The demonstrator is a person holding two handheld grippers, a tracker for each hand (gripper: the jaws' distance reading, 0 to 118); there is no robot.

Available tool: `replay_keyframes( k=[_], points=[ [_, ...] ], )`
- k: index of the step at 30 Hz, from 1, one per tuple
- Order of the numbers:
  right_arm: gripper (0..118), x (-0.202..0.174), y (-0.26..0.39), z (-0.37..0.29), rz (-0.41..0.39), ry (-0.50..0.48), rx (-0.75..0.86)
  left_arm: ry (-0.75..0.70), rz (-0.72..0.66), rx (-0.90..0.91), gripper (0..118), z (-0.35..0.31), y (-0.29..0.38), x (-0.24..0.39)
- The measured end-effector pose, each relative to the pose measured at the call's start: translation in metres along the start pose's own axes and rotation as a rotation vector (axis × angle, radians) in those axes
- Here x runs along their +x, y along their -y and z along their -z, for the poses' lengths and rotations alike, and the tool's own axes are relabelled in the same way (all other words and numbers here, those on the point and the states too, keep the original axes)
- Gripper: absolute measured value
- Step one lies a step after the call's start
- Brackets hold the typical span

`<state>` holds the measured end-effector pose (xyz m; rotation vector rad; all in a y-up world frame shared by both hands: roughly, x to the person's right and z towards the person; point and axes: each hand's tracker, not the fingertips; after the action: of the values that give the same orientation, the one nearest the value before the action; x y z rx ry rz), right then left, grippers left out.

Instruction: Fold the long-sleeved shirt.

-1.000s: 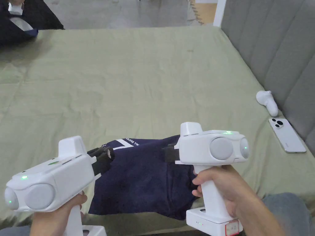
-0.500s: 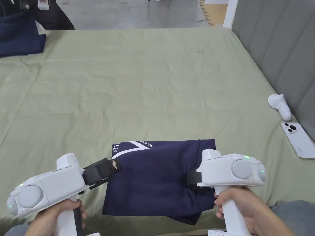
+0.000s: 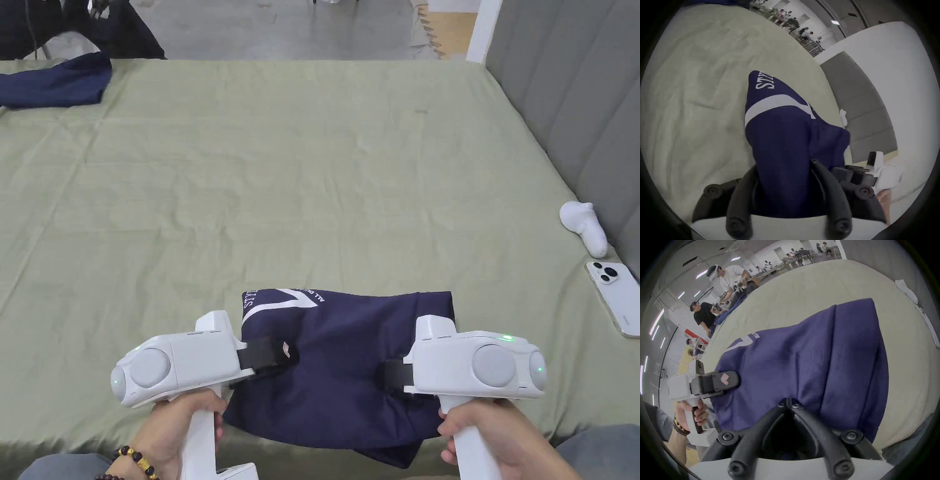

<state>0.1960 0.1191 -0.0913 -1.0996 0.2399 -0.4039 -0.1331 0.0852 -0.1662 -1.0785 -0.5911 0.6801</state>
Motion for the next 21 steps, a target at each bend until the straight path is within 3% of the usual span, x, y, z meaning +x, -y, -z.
replay_keyframes(
  k=[3,8,11,17,19,21],
  points=[
    [0,-0.019,-0.007,-0.003,-0.003,0.018,-0.013,-0.037,0.075,0.023,29,-0.01,-0.004,0.0],
    [0,-0.081,-0.029,-0.022,-0.193,0.005,0.153,-0.056,0.061,0.039,29,-0.036,-0.02,-0.003],
    [0,-0.139,-0.046,-0.027,-0.305,0.038,0.271,-0.072,0.098,0.063,29,-0.067,-0.041,-0.013],
    [6,-0.27,-0.071,0.013,-0.56,-0.045,0.461,-0.144,0.158,0.132,29,-0.166,-0.098,-0.061],
    [5,-0.313,-0.075,0.042,-0.634,-0.038,0.457,-0.188,0.161,0.156,29,-0.204,-0.117,-0.088],
    [4,-0.355,-0.081,0.08,-0.673,-0.109,0.445,-0.226,0.166,0.192,29,-0.245,-0.136,-0.122]
  ],
)
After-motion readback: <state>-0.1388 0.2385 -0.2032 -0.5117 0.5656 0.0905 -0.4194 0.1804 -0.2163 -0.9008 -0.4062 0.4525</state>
